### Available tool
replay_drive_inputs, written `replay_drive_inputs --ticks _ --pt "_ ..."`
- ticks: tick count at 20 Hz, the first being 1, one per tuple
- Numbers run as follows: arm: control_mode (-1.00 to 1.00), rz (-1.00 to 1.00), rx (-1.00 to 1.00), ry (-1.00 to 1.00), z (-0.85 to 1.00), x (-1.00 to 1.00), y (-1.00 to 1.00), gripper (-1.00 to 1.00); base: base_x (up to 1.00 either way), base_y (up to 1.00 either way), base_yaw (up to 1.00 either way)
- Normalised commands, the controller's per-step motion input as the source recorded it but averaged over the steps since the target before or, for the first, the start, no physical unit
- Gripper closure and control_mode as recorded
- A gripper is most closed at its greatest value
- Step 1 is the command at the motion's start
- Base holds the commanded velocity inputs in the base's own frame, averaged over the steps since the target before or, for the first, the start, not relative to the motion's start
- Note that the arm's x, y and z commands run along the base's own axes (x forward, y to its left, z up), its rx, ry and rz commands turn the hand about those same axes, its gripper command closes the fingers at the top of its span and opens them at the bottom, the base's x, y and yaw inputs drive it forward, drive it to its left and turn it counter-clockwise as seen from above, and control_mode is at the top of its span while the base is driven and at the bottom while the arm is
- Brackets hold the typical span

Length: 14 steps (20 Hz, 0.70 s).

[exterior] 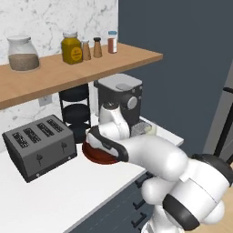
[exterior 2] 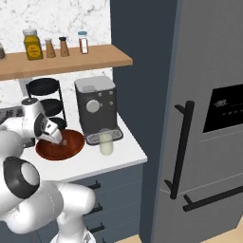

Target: Grab a lemon wedge from the fridge and one ice cube from the ice bowl, and put them in the glass of lemonade.

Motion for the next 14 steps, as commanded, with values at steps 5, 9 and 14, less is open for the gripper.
replay_drive_inputs --ticks 5,9,14 --pt "-1.00 -0.05 0.00 0.00 -0.33 0.43 0.01 -1.00 0.00 0.00 0.00" --pt "-1.00 -0.04 0.00 0.00 -0.29 0.42 0.02 -1.00 0.00 0.00 0.00" --pt "-1.00 -0.06 0.00 0.00 -0.30 0.40 0.10 -1.00 0.00 0.00 0.00"
